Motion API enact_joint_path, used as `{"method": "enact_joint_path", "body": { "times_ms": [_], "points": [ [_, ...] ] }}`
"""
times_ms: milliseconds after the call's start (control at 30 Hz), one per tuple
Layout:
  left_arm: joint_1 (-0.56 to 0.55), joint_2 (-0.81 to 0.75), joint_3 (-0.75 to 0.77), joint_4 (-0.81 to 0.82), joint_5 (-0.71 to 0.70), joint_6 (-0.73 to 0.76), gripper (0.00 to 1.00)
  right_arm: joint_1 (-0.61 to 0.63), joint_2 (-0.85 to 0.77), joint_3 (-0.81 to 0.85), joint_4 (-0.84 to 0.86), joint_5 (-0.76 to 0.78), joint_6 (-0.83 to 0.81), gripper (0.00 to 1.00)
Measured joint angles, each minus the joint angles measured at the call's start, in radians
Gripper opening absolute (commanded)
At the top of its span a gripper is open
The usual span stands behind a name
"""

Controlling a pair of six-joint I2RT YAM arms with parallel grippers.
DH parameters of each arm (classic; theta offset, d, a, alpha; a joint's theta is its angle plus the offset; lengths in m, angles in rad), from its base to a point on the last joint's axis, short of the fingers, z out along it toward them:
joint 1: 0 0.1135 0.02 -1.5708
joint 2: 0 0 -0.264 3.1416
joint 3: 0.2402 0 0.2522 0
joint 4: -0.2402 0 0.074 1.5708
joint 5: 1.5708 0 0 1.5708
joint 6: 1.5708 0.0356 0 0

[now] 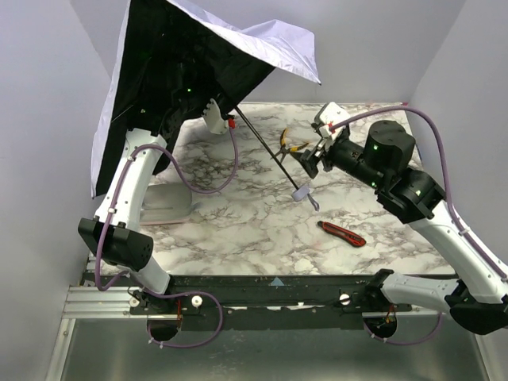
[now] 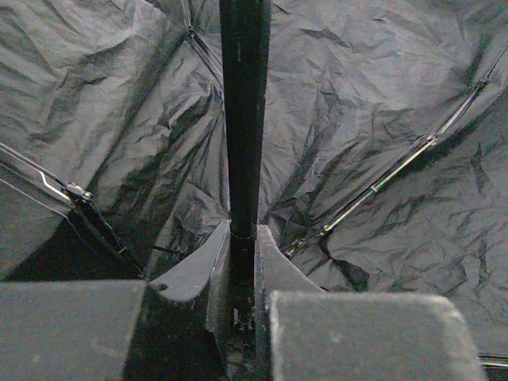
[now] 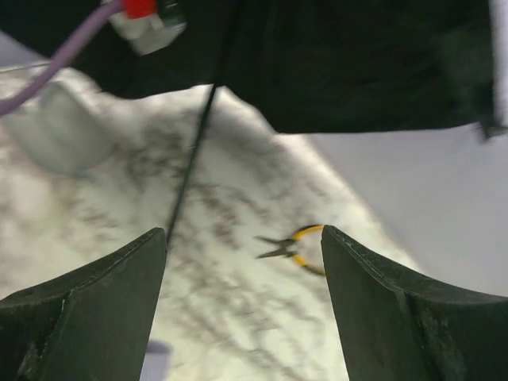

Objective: Open the umbrella

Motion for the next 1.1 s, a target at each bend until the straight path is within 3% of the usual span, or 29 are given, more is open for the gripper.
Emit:
{"method": "enact_joint_path", "body": {
  "times_ms": [133,367,433,500,667,833,967,1100],
  "points": [
    [0.0,0.0,0.0,0.016,-0.004,0.007,0.0,0.0,0.023,0.064,-0.154,-0.154,0.127,0.81],
    [0.0,0.0,-0.028,0.067,-0.008,0.007,0.12,0.0,0.067,0.135,-0.328,-0.305,0.254,0.8],
    [0.0,0.0,-0.042,0.078,-0.008,0.007,0.11,0.0,0.113,0.155,-0.351,-0.311,0.281,0.77],
    [0.0,0.0,-0.053,0.084,-0.008,0.007,0.0,0.0,0.17,0.183,-0.381,-0.314,0.304,0.75],
    [0.0,-0.002,-0.078,0.111,-0.007,0.007,0.0,0.0,0.283,0.258,-0.428,-0.283,0.333,0.73],
    [0.0,-0.019,-0.12,0.148,-0.002,0.007,0.0,0.0,0.289,0.262,-0.438,-0.214,0.317,0.68],
    [0.0,-0.019,-0.121,0.177,-0.001,0.007,0.0,0.0,0.287,0.211,-0.449,-0.203,0.287,0.6],
    [0.0,-0.019,-0.121,0.213,-0.001,0.007,0.0,0.0,0.287,0.131,-0.481,-0.202,0.266,0.45]
  ]
}}
